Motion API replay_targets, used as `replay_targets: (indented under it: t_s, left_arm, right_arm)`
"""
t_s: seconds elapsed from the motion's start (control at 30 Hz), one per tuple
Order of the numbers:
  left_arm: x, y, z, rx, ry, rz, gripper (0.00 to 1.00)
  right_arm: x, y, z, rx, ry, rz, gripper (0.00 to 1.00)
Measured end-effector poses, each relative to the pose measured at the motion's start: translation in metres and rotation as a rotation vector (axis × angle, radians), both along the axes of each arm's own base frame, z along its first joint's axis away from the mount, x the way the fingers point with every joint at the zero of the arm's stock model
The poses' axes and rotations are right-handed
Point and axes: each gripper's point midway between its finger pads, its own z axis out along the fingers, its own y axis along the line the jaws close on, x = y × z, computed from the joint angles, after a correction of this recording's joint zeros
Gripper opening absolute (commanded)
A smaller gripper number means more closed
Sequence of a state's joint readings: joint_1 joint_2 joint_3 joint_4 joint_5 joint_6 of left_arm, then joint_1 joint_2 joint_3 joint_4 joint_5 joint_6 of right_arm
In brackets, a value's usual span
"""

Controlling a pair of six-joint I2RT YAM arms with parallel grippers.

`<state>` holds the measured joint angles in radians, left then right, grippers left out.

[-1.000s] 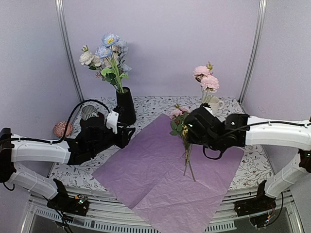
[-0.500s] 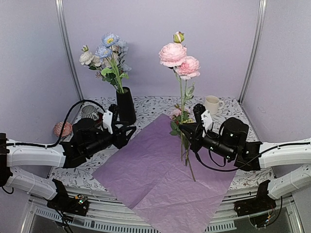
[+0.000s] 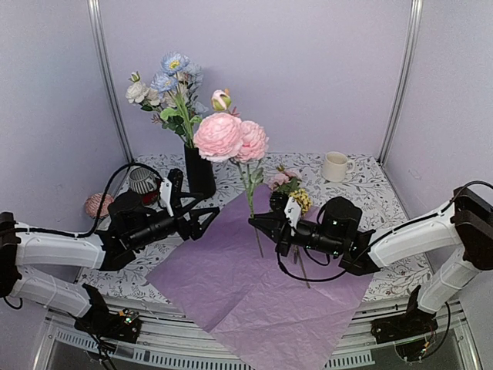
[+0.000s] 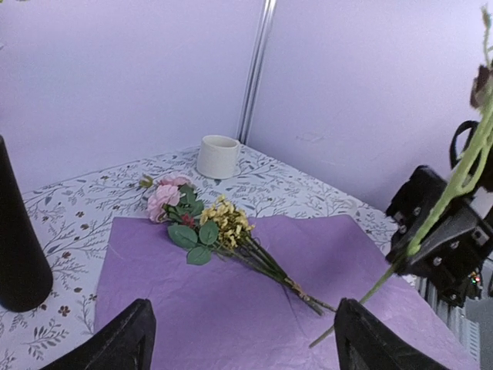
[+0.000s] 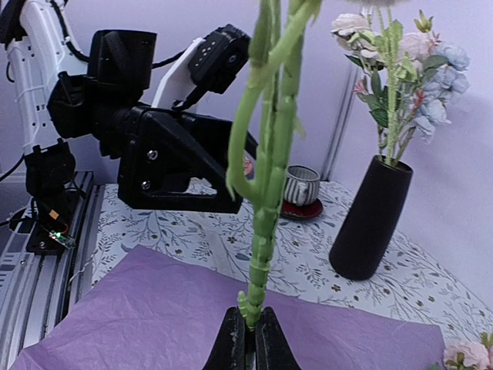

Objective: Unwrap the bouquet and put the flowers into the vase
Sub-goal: Pass from the right arm to the left

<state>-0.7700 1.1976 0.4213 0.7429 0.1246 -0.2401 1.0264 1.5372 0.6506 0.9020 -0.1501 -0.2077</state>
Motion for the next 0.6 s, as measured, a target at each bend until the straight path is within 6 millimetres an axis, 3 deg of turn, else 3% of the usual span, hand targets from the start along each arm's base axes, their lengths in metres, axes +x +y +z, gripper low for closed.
replay_targets:
  t_s: [0.2,0.4,0.6]
  left_arm:
    - [-0.015,-0.006,0.006,-0.063,-0.05,-0.116,0.83]
    - [-0.043,-0.01,0.011,-0.106,-0.114,-0.255,0.83]
    - [-0.064,-0.021,0.016,-0.125,-0.149,-0.402,0.84]
  right_arm:
    - [-0.006,0.024,-0.007,0.04,0.005,0.102,0.02]
    - [-0.016,0.032,-0.011,0.074,0.042,0.184,0.02]
    - [-0.025,0.041,-0.003,0.099,0.055,0.232,0.02]
